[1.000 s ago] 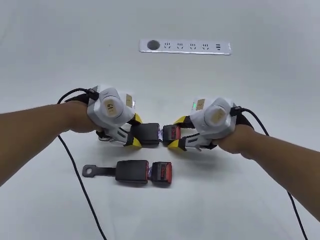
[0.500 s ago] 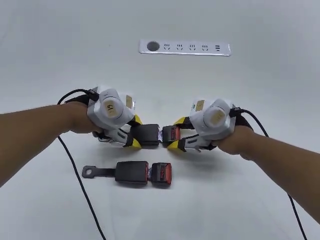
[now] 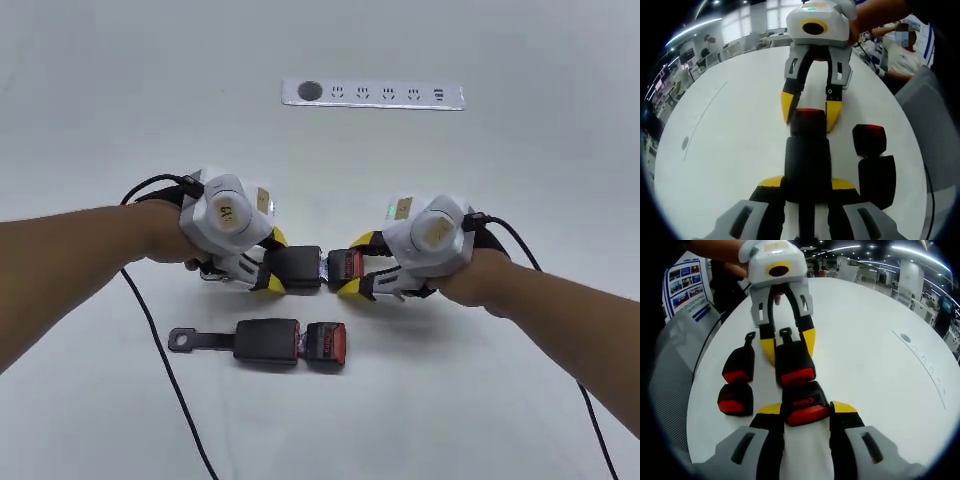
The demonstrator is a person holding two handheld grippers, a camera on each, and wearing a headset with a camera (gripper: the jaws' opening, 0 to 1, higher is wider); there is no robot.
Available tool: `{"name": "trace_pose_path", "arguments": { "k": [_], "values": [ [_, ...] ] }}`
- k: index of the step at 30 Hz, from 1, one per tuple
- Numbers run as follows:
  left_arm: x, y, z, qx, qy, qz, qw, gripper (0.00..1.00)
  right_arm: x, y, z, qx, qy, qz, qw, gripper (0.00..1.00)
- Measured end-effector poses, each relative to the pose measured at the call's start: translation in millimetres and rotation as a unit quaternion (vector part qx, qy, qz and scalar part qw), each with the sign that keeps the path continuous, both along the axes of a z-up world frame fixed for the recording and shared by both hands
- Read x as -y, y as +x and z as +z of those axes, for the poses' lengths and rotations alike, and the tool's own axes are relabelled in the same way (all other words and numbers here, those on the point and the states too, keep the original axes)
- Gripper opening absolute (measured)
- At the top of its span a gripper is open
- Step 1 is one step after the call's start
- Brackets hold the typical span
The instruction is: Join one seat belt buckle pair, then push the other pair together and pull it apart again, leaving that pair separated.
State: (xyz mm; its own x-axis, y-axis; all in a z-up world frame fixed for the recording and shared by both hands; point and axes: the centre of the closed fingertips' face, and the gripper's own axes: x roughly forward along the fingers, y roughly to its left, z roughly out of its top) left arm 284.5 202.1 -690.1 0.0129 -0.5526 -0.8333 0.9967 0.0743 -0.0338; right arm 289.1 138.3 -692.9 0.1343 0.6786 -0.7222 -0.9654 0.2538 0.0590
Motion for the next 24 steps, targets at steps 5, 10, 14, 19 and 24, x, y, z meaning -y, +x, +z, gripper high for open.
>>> {"name": "trace_pose_path", "arguments": {
  "k": [5, 10, 14, 19, 24],
  "values": [
    [-1.8, 0.8, -1.1, -0.001, 0.003, -0.002, 1.0, 0.33, 0.6, -1.0, 1.2, 0.001, -0.001, 0.002, 1.0, 0.33],
    [-0.2, -0.9, -1.2, -0.001, 0.007, -0.004, 1.0, 0.33, 0.9, -0.9, 0.9, 0.001, 0.001, 0.002, 1.0, 0.33],
    [0.3, -1.5, -0.8, -0.001, 0.005, -0.003, 1.0, 0.33, 0.6, -0.6, 0.5, 0.001, 0.0, 0.006, 1.0, 0.33],
    [-0.7, -1.2, -0.3, -0.002, 0.001, -0.004, 1.0, 0.33, 7.2, -2.3, 0.2, 0.001, -0.003, 0.006, 1.0, 0.33],
    [0.3, -2.6, 0.4, -0.002, 0.002, -0.005, 1.0, 0.33, 18.0, -0.5, -0.4, 0.002, -0.006, 0.008, 0.9999, 0.34]
  ]
}}
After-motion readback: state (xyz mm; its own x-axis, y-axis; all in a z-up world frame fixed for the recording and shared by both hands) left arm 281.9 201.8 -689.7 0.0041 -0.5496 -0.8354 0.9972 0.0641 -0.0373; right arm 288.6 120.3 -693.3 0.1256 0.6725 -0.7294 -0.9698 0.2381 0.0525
